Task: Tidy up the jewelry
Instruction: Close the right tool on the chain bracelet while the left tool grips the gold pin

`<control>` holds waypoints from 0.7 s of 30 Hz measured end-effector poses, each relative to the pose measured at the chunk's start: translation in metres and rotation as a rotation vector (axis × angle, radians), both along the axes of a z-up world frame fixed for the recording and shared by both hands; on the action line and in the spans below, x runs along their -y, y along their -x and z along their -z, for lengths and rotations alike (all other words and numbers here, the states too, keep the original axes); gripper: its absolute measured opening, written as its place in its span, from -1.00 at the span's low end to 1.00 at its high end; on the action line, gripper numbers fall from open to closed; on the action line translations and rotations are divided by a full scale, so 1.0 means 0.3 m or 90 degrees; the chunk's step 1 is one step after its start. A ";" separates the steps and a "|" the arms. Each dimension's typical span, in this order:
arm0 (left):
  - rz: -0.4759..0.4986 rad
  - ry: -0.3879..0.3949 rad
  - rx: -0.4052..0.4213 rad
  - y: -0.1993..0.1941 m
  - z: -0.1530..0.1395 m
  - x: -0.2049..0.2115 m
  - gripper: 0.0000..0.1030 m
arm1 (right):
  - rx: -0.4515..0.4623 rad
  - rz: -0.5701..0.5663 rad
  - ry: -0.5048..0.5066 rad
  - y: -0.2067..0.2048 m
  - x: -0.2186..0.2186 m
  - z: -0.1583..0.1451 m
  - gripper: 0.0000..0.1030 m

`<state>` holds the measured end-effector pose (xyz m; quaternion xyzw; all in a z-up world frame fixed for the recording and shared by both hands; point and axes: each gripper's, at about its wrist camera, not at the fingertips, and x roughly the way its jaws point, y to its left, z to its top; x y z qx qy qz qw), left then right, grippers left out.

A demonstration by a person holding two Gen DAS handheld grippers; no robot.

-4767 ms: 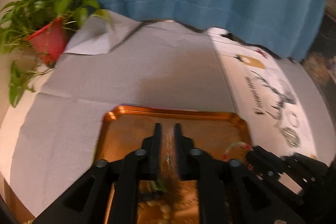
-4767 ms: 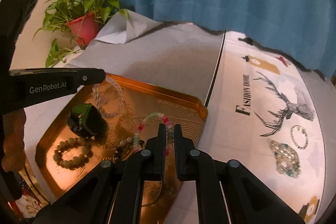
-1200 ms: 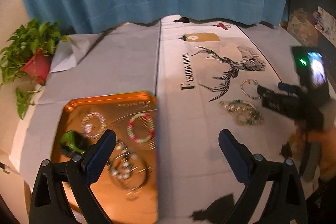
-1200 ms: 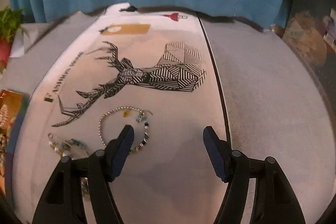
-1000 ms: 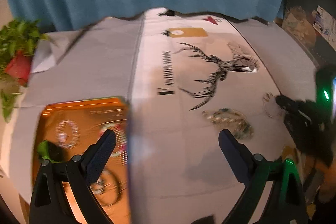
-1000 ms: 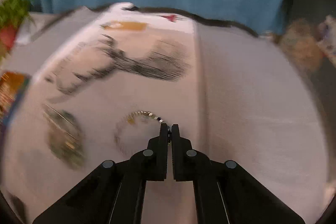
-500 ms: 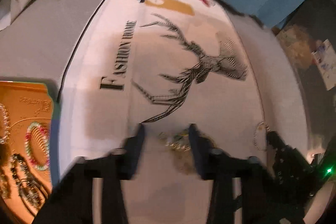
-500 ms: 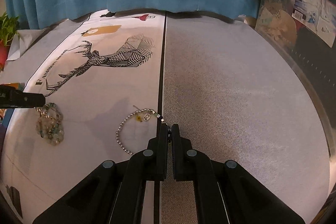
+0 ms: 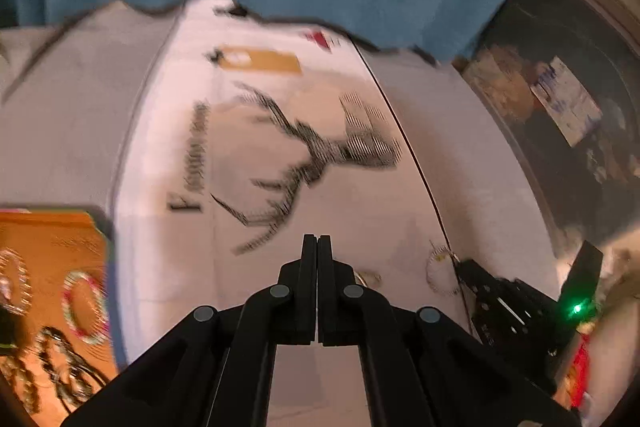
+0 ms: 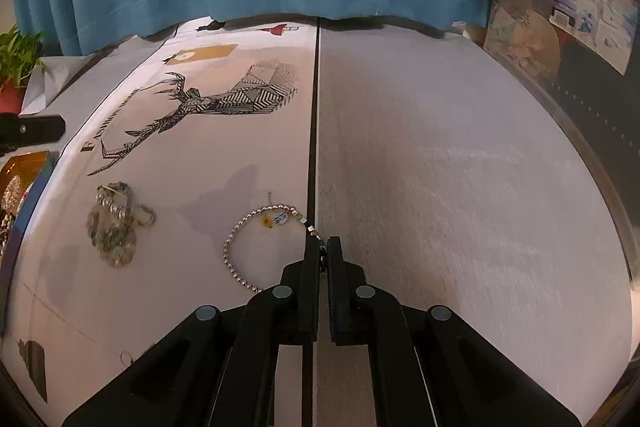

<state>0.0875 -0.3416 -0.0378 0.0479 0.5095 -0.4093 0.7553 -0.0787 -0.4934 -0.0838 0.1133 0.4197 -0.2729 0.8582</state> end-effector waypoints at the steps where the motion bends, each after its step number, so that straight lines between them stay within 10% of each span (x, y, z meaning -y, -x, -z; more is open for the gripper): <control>1: 0.009 -0.006 -0.008 0.004 0.010 0.006 -0.98 | 0.003 0.005 -0.003 0.013 0.001 0.000 -0.93; 10: 0.078 -0.066 0.051 0.159 0.053 0.108 -0.10 | 0.013 0.006 0.002 0.058 0.002 0.001 -0.93; 17: 0.098 -0.135 0.059 0.185 0.124 0.197 -0.21 | 0.026 0.007 -0.016 0.066 0.013 0.001 -0.93; 21: 0.109 -0.166 0.067 0.190 0.147 0.225 -0.92 | 0.031 0.007 -0.021 0.071 0.016 0.000 -0.93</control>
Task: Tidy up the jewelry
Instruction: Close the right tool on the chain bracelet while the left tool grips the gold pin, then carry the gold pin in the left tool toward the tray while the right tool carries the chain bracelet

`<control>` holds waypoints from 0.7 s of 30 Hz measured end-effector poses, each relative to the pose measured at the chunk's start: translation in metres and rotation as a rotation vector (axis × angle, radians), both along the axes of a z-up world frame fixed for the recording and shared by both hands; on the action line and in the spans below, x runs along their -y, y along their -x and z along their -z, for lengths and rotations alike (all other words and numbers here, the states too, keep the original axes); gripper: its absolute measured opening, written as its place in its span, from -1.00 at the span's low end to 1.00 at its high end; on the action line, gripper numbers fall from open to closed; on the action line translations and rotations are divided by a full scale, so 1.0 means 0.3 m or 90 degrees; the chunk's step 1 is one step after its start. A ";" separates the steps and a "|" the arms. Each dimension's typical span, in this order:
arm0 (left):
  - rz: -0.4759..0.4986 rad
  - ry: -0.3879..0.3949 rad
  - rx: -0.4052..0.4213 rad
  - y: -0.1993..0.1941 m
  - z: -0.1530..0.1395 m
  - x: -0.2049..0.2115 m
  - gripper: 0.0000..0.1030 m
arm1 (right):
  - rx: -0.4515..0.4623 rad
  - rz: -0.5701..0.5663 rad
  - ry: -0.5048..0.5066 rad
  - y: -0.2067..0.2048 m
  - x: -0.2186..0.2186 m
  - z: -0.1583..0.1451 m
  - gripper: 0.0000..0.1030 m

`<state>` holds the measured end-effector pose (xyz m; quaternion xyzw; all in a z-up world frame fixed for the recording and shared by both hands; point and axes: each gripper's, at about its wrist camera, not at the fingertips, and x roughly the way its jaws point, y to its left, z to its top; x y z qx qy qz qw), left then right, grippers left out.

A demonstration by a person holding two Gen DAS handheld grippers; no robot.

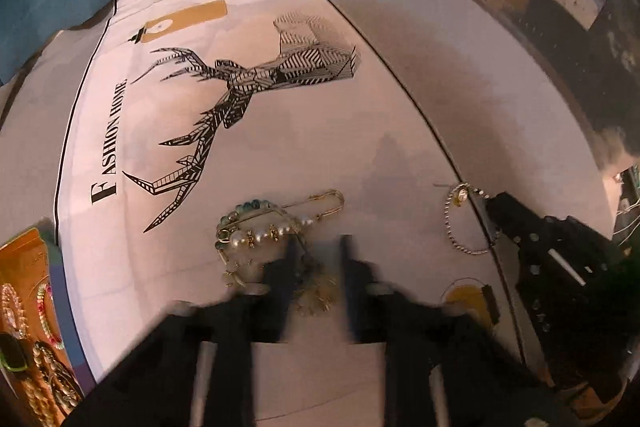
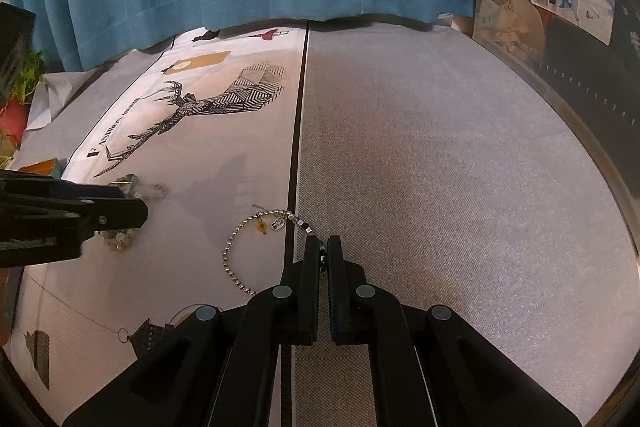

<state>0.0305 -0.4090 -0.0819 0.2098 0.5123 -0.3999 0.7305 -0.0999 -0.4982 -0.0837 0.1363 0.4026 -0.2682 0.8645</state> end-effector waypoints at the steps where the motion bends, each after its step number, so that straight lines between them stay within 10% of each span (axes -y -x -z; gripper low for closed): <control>1: -0.004 0.004 -0.007 -0.006 0.001 -0.004 -0.92 | 0.001 0.000 0.000 0.001 0.000 0.000 -0.93; 21: -0.033 0.194 -0.056 -0.046 -0.299 -0.312 -0.93 | 0.039 0.022 -0.011 0.108 -0.033 -0.084 -0.93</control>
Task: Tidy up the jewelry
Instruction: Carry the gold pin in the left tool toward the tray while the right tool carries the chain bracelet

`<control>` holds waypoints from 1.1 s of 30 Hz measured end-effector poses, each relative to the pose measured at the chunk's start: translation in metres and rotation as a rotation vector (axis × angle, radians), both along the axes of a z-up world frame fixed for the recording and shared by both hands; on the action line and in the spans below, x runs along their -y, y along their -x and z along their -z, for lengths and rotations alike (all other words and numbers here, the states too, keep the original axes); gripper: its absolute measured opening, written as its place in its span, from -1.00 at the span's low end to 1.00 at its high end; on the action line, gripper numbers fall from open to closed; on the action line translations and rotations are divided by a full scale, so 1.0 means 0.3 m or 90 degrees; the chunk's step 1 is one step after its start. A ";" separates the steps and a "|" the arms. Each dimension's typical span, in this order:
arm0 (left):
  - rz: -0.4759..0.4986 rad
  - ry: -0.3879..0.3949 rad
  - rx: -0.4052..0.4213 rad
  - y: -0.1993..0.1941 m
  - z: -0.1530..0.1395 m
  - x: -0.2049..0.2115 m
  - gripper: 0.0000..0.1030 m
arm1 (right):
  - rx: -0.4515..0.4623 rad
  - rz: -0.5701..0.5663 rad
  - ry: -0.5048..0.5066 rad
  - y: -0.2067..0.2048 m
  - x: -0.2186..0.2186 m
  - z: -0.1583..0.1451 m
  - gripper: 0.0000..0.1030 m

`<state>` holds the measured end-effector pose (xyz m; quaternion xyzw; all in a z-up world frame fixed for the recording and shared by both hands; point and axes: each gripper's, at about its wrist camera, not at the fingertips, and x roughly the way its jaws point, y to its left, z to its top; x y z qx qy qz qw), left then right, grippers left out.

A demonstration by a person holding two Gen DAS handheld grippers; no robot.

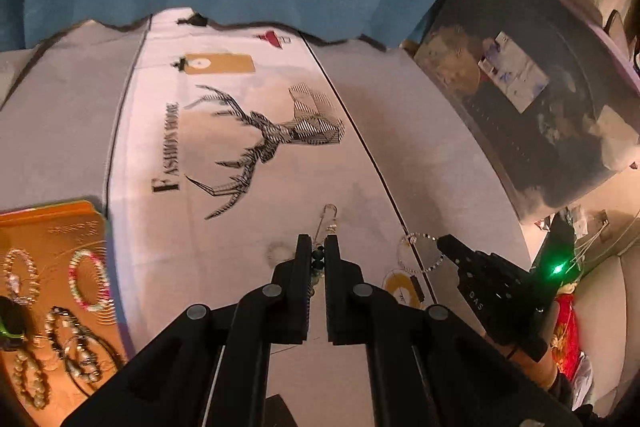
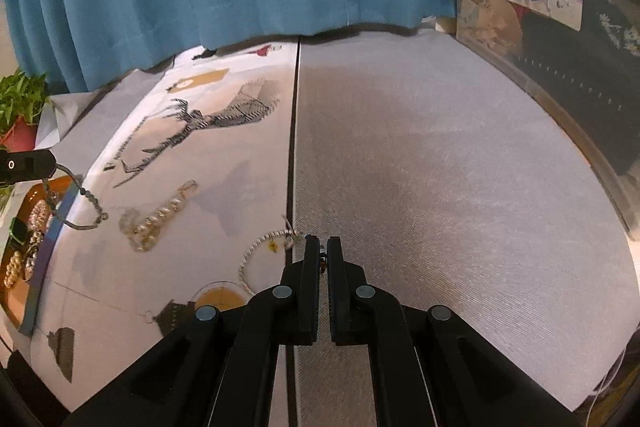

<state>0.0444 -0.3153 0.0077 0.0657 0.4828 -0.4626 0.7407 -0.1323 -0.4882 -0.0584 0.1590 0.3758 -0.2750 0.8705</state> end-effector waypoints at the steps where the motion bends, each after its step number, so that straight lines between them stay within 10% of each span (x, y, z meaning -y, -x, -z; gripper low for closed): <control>1: -0.003 0.003 0.006 0.004 -0.015 -0.011 -0.93 | 0.001 0.000 0.001 0.005 -0.006 -0.007 -0.93; 33: -0.093 0.031 0.129 0.457 -0.333 -0.693 -0.93 | 0.070 -0.157 0.115 0.361 -0.725 -0.516 -0.93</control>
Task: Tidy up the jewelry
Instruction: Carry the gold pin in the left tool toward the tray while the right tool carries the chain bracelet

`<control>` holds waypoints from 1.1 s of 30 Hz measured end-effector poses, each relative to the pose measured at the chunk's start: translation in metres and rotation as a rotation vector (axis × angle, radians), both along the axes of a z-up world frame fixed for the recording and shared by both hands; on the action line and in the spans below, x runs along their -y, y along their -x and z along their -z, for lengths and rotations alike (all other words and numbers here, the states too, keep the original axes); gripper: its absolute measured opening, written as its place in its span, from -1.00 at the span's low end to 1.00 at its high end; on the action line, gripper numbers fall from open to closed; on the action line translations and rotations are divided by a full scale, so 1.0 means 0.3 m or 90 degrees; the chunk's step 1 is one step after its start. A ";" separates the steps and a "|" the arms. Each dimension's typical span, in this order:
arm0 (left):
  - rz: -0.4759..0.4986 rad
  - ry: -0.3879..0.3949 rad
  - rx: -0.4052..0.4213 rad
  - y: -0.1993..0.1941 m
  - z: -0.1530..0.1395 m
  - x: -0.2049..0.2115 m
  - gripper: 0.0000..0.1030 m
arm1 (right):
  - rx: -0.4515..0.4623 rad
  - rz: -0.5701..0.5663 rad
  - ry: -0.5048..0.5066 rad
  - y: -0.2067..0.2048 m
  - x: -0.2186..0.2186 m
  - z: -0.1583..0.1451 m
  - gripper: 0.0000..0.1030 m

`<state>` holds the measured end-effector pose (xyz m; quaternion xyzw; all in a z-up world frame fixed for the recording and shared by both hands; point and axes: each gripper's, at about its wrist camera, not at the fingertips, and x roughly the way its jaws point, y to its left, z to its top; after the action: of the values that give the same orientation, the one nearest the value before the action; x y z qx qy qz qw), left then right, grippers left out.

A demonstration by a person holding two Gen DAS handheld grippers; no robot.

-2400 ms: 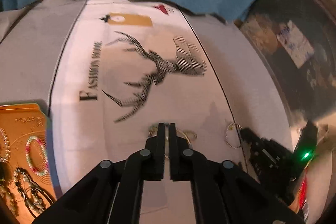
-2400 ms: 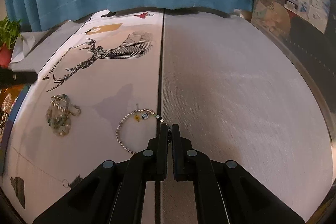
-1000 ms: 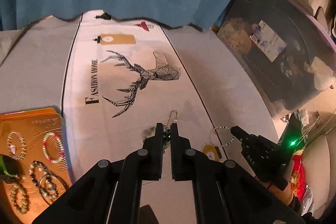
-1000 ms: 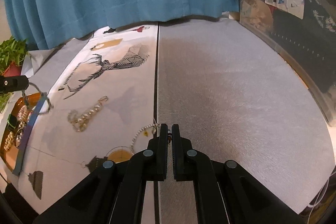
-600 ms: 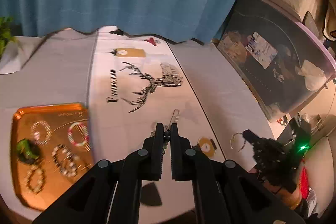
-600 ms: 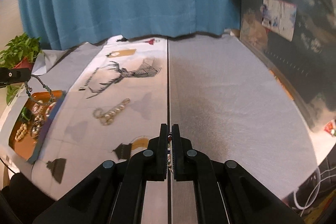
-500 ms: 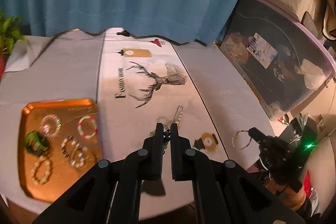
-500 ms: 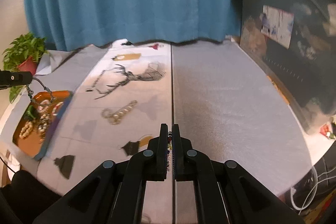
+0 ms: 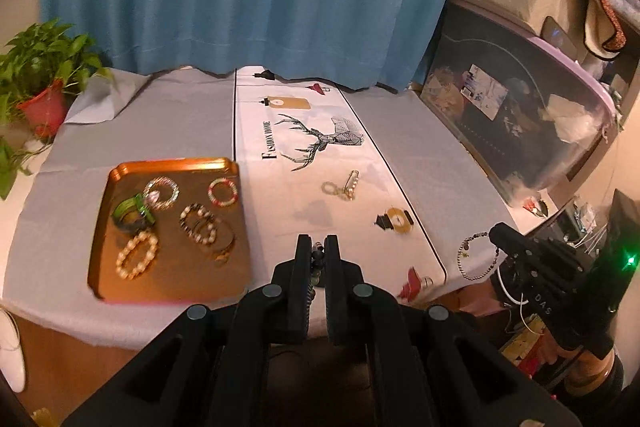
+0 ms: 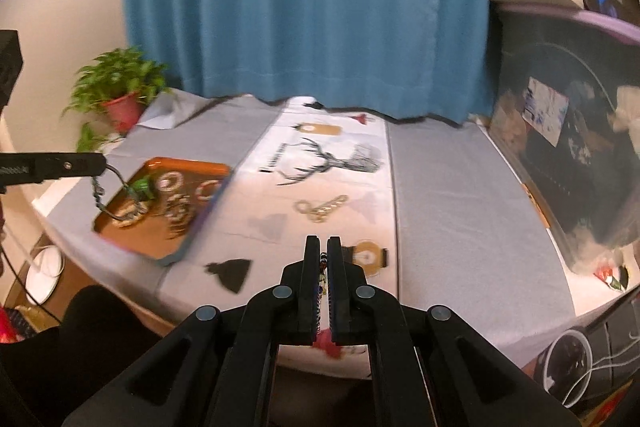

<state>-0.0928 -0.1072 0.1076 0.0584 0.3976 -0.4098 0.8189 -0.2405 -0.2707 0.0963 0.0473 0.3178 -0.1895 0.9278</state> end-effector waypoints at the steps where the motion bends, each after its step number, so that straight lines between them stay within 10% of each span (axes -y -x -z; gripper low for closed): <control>1: -0.002 0.003 0.001 0.017 -0.001 -0.028 -0.93 | 0.002 -0.006 0.004 0.010 -0.030 -0.009 -0.93; 17: -0.023 -0.008 0.030 0.162 0.040 -0.255 -0.93 | -0.014 -0.120 0.028 0.026 -0.404 -0.029 -0.93; 33: -0.050 0.009 0.021 0.104 0.054 -0.308 -0.93 | -0.033 -0.142 0.032 -0.030 -0.442 -0.004 -0.93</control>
<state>-0.1241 -0.0149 0.0915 0.0439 0.3832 -0.3794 0.8410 -0.2316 -0.1381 0.0976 -0.0168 0.3398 -0.0943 0.9356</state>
